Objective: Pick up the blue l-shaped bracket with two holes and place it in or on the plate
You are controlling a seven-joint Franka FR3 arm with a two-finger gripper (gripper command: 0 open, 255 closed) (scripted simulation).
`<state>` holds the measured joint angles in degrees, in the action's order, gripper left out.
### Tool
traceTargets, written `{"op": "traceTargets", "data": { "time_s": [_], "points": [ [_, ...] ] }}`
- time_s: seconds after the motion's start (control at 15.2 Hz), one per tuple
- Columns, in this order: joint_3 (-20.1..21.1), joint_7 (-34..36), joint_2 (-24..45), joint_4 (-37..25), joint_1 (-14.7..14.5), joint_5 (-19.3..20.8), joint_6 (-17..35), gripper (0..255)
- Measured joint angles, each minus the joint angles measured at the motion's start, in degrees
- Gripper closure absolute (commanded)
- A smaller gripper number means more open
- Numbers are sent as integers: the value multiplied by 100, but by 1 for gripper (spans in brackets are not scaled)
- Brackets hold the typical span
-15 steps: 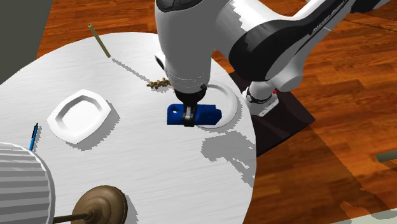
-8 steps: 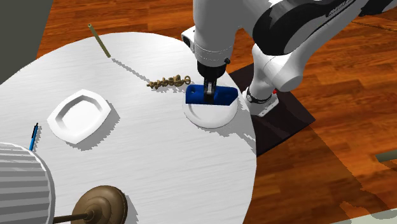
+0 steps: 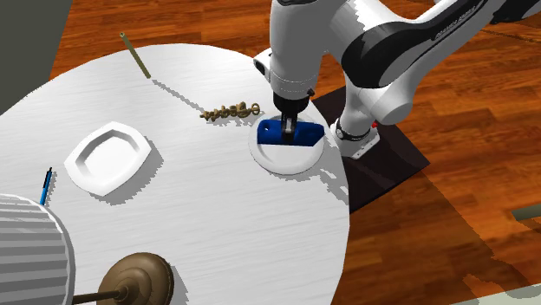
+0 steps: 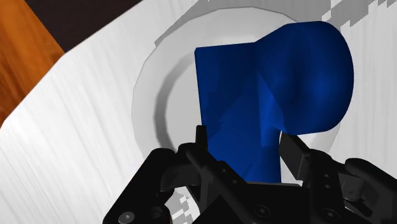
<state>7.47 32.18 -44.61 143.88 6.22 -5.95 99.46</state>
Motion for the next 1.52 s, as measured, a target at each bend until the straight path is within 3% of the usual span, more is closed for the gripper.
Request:
{"op": "traceTargets", "data": {
  "time_s": [0.53, 0.59, 0.99, 1.32, 1.52],
  "points": [
    [27, 6, -16, 232, -15, -24, 221, 255],
    [27, 6, -16, 234, -15, -25, 221, 0],
    [28, 7, -17, 234, -16, -26, 222, 0],
    [-14, 33, 25, -440, 2, 17, -401, 0],
    [-31, 23, 39, -514, 10, 31, -469, 0]
  ]
}}
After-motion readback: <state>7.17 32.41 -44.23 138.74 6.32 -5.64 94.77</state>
